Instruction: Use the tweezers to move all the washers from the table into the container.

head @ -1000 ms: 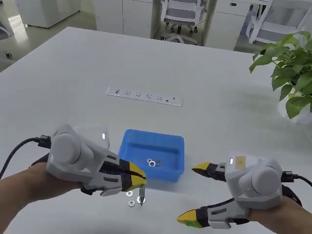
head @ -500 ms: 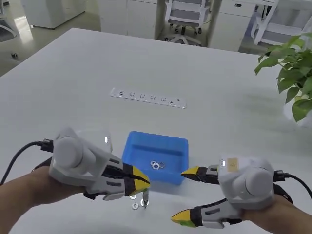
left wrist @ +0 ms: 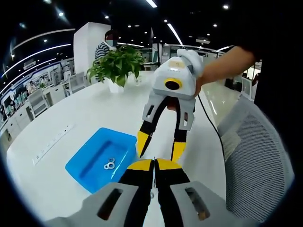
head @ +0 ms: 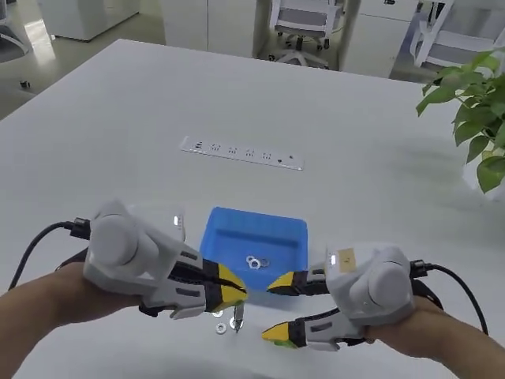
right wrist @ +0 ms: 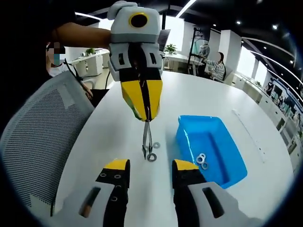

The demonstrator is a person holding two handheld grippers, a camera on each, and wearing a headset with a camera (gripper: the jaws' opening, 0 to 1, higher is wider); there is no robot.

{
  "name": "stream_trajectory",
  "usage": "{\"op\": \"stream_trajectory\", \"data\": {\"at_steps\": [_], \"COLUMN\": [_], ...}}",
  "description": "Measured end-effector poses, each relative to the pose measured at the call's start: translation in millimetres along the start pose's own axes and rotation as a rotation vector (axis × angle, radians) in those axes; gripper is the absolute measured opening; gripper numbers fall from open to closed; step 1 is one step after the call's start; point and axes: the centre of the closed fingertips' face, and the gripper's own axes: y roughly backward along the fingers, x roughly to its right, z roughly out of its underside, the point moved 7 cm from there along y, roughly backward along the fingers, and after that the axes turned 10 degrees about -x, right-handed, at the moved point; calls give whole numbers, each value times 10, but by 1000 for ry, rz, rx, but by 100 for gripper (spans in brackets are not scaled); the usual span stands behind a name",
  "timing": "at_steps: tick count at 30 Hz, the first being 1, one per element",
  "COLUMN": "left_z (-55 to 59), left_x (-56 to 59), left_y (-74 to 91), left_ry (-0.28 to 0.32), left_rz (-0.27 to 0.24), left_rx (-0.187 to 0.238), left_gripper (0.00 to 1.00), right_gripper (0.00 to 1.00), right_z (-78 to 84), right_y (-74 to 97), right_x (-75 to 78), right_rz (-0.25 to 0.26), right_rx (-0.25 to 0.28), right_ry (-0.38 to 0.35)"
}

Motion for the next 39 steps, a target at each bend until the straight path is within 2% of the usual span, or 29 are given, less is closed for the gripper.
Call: {"op": "stream_trajectory", "data": {"at_steps": [7, 21, 27, 39], "left_z": [-5, -31, -37, -43], "left_x": [1, 20, 18, 38], "left_y": [-3, -12, -14, -18], "left_ry": [-12, -13, -15, -27], "left_rz": [6, 19, 19, 22], "left_rx": [-8, -11, -14, -19], "left_gripper": [5, 5, 5, 6], "right_gripper": [28, 17, 12, 9], "right_z": [-92, -143, -149, -132], "right_y": [-143, -348, -395, -384], "right_x": [-6, 24, 3, -7], "right_rz": [-37, -87, -99, -102], "right_rx": [-9, -40, -63, -63], "right_ry": [52, 109, 148, 130]}}
